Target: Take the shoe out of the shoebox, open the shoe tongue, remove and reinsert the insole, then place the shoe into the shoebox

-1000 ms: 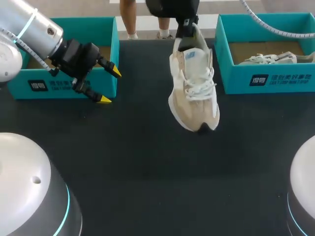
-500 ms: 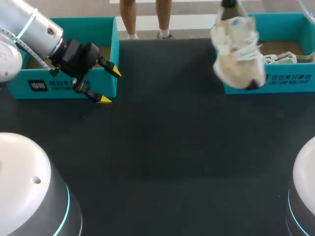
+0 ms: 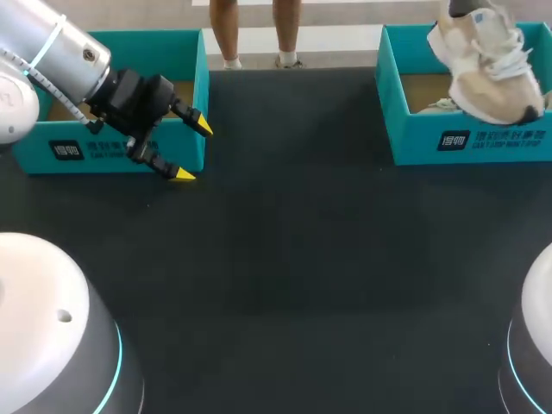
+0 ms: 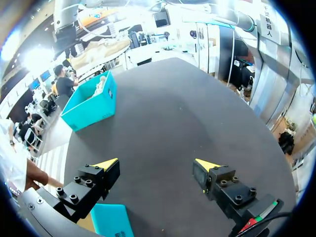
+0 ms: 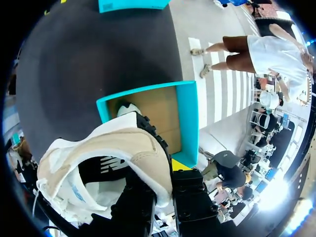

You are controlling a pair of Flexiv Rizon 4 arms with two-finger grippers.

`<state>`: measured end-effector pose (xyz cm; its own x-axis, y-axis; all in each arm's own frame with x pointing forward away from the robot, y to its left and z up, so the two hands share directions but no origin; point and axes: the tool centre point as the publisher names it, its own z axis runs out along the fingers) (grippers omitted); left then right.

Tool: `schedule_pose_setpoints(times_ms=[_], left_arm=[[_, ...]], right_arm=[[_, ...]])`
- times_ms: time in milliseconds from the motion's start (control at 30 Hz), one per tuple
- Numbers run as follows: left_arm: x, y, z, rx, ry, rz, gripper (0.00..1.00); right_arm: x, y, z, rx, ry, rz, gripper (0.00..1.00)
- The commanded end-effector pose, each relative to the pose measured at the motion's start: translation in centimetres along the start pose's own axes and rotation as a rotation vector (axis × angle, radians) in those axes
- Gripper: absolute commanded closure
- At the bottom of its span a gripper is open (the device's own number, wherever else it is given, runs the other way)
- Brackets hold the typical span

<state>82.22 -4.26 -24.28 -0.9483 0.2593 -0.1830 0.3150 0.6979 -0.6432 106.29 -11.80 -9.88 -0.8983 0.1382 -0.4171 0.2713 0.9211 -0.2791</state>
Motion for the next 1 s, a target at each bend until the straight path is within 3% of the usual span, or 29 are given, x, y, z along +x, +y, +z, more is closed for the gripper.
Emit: schedule_pose_setpoints(times_ms=[33,400,633,1000], left_arm=[[0.0,0.0,0.0,-0.002,0.001,0.000,0.00],[0.0,0.0,0.0,-0.002,0.001,0.000,0.00],[0.0,0.0,0.0,-0.002,0.001,0.000,0.00],[0.0,0.0,0.0,-0.002,0.001,0.000,0.00]], right_arm=[[-0.1,0.0,-0.2,0.004,0.001,-0.002,1.00],[-0.1,0.0,-0.2,0.004,0.001,-0.002,1.00],[-4.7,-4.1,5.0,0.031,0.029,0.080,1.00],[-11.0,-9.5,10.2,0.099,0.026,0.054,1.00]])
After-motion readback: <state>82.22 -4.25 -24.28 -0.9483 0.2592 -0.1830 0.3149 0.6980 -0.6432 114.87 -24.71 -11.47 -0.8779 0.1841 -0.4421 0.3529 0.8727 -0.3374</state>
